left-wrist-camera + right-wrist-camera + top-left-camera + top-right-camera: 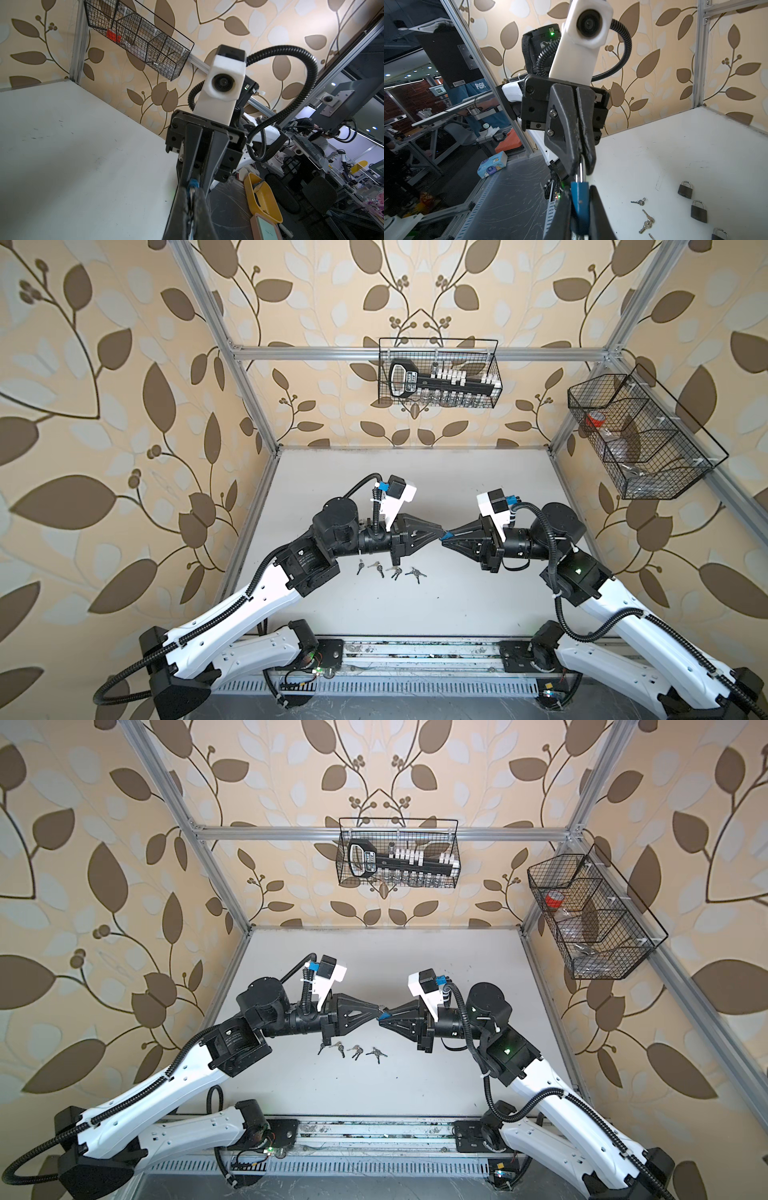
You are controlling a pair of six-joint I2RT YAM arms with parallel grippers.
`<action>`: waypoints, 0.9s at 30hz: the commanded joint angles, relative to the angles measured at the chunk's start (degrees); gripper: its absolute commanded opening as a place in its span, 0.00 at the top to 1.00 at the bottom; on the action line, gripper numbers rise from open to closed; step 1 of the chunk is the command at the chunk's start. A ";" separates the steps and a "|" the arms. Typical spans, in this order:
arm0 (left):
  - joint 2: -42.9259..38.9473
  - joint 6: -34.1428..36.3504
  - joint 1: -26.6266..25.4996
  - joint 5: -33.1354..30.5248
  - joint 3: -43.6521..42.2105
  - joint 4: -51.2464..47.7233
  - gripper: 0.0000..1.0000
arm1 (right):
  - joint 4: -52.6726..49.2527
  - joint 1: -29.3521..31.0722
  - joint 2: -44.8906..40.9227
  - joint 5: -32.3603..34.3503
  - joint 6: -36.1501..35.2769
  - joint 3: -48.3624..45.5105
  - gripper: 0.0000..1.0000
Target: Lock with the key
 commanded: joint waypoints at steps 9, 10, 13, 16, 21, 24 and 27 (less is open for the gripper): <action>-1.37 -2.17 0.15 -7.90 2.23 -1.85 1.00 | -1.85 -0.44 -3.95 16.22 -9.29 -0.32 0.55; -1.56 -2.40 0.15 -9.24 2.23 -2.46 1.00 | -2.26 -0.44 -4.91 18.16 -10.25 -1.00 0.52; -1.90 -3.78 0.15 -12.35 2.11 -3.19 1.00 | -1.88 -0.46 -7.81 23.63 -12.33 -3.57 0.47; -2.33 -5.77 0.14 -15.06 1.61 -2.70 1.00 | -0.52 -0.42 -9.38 28.27 -14.49 -6.20 0.45; -2.36 -9.52 0.14 -20.04 1.36 -3.34 1.00 | -0.33 -0.42 -8.49 29.28 -17.82 -7.32 0.44; -1.71 -11.26 0.14 -21.02 1.45 -3.34 1.00 | -0.73 -0.31 -6.58 27.94 -19.04 -6.40 0.45; -1.00 -12.48 0.15 -21.02 1.68 -3.34 1.00 | -0.02 0.36 -5.13 27.79 -19.41 -5.80 0.47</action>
